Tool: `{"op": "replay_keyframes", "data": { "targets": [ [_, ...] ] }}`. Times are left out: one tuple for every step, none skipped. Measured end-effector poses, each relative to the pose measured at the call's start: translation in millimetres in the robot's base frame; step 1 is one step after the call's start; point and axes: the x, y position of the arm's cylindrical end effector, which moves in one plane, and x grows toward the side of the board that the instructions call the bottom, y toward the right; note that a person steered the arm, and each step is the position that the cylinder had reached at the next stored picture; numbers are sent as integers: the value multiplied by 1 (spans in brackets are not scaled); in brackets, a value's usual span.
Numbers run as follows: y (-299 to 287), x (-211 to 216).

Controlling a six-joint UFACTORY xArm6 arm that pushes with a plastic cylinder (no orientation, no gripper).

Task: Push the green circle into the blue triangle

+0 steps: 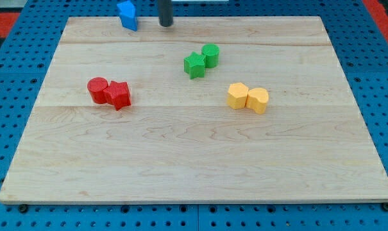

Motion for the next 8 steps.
{"op": "replay_keyframes", "data": {
  "targets": [
    [54, 25],
    [96, 34],
    [99, 97],
    [97, 122],
    [86, 122],
    [36, 133],
    [5, 131],
    [18, 134]
  ]
}}
